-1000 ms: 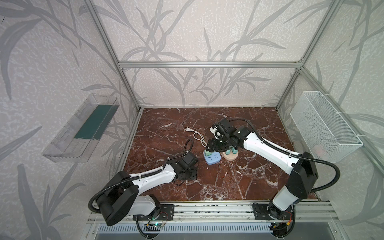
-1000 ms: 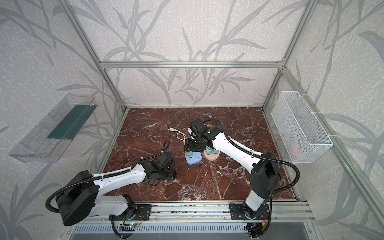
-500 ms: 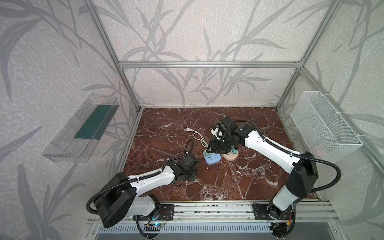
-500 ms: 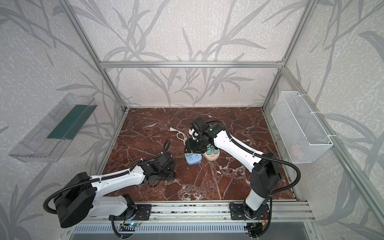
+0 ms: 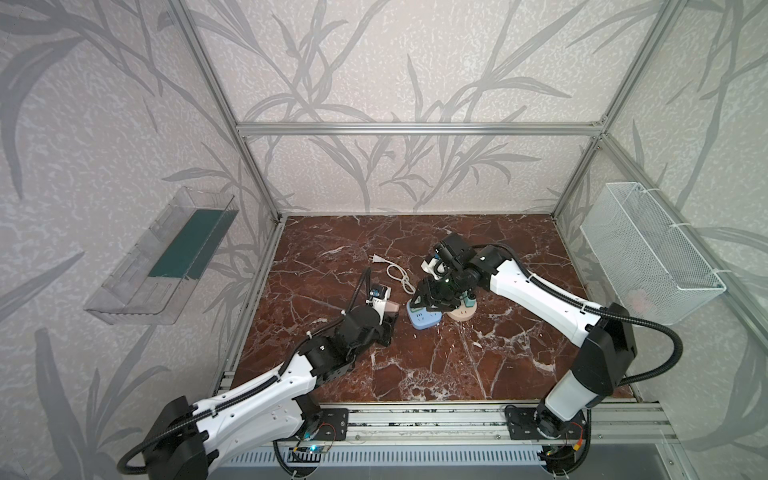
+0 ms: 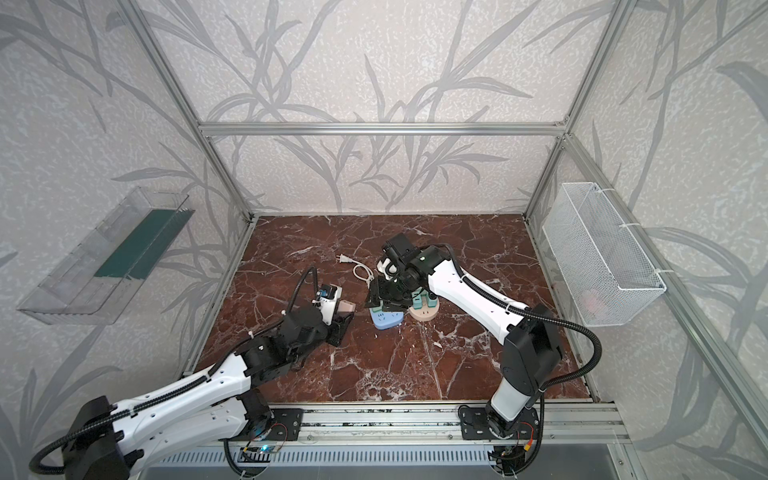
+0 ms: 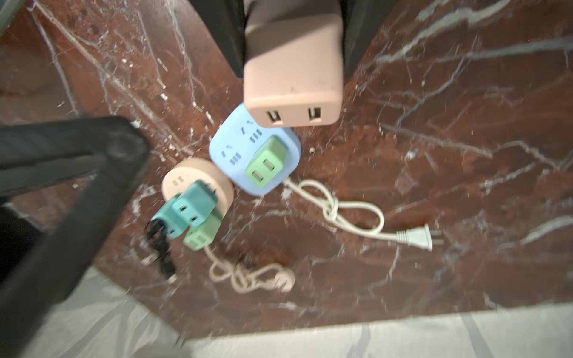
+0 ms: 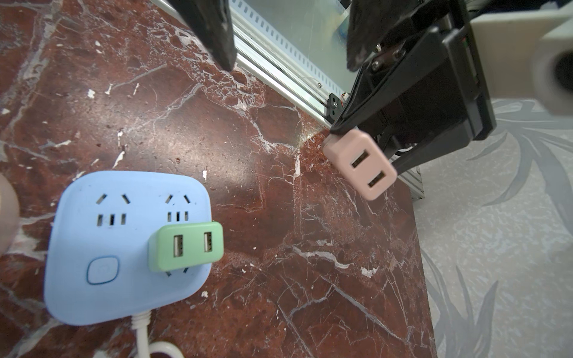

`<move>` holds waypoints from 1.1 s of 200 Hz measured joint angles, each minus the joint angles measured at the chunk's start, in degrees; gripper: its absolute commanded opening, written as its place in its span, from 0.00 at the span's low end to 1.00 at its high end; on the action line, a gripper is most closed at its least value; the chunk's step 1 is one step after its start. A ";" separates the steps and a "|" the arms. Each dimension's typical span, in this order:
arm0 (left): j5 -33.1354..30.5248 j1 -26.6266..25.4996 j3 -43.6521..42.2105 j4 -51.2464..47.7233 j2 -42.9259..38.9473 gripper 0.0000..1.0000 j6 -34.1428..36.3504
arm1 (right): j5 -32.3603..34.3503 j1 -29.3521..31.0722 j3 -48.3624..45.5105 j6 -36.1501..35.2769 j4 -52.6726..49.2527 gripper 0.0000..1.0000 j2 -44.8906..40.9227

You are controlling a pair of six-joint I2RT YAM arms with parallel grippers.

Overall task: Insert the plug
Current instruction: 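Lift the pink adapter with the left gripper toward the right gripper, then grasp the pink adapter with the right gripper beside the left gripper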

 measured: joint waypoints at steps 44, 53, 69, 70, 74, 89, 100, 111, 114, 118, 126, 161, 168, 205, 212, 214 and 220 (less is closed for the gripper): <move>-3.96 -1.03 -3.96 12.22 2.58 0.00 12.63 | 1.01 0.00 2.32 1.68 1.70 0.60 0.00; -5.35 -1.20 -5.44 16.70 3.65 0.00 15.23 | 1.11 0.00 2.32 2.19 2.71 0.60 0.00; -6.99 -1.44 -8.76 25.49 5.49 0.00 20.65 | 1.25 0.00 2.32 3.10 4.22 0.60 0.00; -7.02 -1.46 -8.92 25.83 5.55 0.00 20.81 | 1.25 0.00 2.32 3.15 4.28 0.60 0.00; -7.19 -1.46 -9.57 27.91 6.19 0.00 22.38 | 1.25 0.00 2.32 3.43 4.72 0.60 0.00; -7.61 -1.51 -10.73 33.68 8.44 0.00 27.80 | 1.29 0.00 2.23 4.24 6.16 0.60 0.02; -7.45 -1.49 -10.71 36.96 9.94 0.00 31.50 | 1.42 0.00 2.21 4.98 7.08 0.60 0.02; -6.93 -1.51 -10.71 39.89 10.97 0.00 34.71 | 1.53 0.00 2.21 5.49 7.87 0.60 0.02; -6.67 -1.51 -10.71 40.44 11.19 0.00 35.47 | 1.55 0.00 2.21 5.68 8.04 0.60 0.02; -6.47 -1.51 -10.71 41.33 11.45 0.00 36.28 | 1.57 0.00 2.21 5.97 8.22 0.60 0.02; -5.92 -1.51 -10.71 42.69 11.89 0.00 37.79 | 1.64 0.00 2.21 6.38 8.59 0.60 0.02; -4.24 -1.51 -10.08 44.06 12.24 0.00 41.51 | 1.70 0.00 2.19 7.69 9.14 0.60 0.11; -4.04 -1.51 -10.03 44.30 12.24 0.00 41.90 | 1.70 0.00 2.19 7.87 9.18 0.60 0.15; -3.34 -1.49 -10.03 45.00 12.48 0.00 42.97 | 2.14 0.00 2.19 8.94 9.27 0.60 0.57; -3.30 -1.49 -10.03 45.00 12.52 0.00 43.10 | 2.14 0.00 2.19 9.14 9.29 0.60 0.68; -3.30 -1.51 -10.03 44.98 12.55 0.00 43.10 | 2.14 0.00 2.19 9.14 9.31 0.60 0.70; -3.26 -1.51 -10.03 44.98 12.61 0.00 43.12 | 2.14 0.00 2.19 9.35 9.40 0.60 0.79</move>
